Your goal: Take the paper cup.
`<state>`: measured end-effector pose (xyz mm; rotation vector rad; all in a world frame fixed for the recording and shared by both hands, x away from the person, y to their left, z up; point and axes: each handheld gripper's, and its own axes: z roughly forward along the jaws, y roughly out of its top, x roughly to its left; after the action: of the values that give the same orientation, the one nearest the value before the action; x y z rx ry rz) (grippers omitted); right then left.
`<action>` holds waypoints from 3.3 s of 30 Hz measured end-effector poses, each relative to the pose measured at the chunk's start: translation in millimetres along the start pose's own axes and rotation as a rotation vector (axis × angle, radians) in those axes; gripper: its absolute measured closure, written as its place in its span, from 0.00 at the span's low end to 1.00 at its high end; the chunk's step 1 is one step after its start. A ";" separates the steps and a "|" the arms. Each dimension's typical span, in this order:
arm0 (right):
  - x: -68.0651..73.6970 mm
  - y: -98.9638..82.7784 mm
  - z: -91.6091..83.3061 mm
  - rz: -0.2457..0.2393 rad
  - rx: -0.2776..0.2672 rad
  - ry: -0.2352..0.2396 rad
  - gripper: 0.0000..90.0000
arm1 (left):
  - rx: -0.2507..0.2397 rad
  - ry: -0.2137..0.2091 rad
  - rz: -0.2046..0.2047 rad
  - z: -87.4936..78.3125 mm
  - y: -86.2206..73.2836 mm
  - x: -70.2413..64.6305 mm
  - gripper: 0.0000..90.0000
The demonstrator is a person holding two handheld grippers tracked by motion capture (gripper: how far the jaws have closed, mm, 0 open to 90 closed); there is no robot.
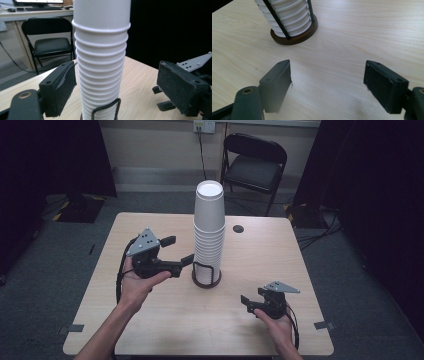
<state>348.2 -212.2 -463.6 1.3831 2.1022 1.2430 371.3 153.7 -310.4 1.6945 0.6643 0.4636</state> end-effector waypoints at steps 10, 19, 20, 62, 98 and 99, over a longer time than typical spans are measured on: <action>0.0 0.1 1.0 0.001 0.001 -0.001 0.25 | -0.039 0.001 0.025 6.2 28.5 2.8 0.17; 0.9 0.6 0.0 -0.001 -0.003 0.006 0.25 | -0.074 0.009 0.039 12.9 50.1 4.4 0.17; 0.7 0.7 -0.1 -0.007 -0.005 0.004 0.25 | -0.082 0.009 0.036 13.8 52.0 4.2 0.17; 4.6 -1.2 -1.1 -0.007 0.000 0.006 0.24 | 0.046 0.019 -0.004 93.8 85.2 21.7 0.01; 6.5 -1.2 1.6 -0.009 0.006 0.020 0.24 | 0.020 0.011 0.027 101.7 93.4 18.5 0.12; 6.7 -1.1 1.6 -0.008 0.008 0.021 0.24 | 0.005 0.012 0.033 100.9 94.7 18.2 0.12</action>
<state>345.4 -205.8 -464.2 1.3690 2.1271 1.2527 465.5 77.0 -241.6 1.7112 0.6473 0.4961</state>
